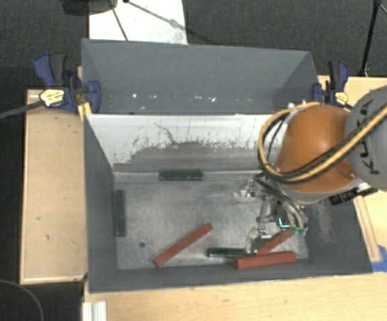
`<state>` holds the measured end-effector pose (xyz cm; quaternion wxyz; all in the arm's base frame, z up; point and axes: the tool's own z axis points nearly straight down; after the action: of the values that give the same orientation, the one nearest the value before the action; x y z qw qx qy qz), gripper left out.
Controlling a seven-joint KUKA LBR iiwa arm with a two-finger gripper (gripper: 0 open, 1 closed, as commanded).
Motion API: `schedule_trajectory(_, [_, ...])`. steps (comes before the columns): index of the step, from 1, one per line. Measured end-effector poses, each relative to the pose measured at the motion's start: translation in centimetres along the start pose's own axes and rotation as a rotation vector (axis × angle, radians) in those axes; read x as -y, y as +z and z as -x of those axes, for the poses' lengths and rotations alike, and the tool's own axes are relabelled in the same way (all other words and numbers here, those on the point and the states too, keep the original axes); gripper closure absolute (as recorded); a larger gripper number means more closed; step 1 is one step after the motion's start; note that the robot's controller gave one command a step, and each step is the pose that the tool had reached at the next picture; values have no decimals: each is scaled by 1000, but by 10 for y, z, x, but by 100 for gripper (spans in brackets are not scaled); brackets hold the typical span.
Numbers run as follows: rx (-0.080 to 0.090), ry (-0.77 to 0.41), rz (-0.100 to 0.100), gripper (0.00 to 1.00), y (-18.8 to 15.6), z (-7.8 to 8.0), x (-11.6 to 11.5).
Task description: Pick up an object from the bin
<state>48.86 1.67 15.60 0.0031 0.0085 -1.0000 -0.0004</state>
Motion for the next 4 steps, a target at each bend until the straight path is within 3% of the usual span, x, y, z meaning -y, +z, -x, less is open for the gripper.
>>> schedule_trajectory(1, [8,0,0,0,-4,2,0])
schedule_trajectory(2, [4,-58,0,100,79,-9,-22])
schedule_trajectory(3, [57,-55,2,0,76,3,-23])
schedule_trajectory(4, [57,-55,2,0,76,3,-23])
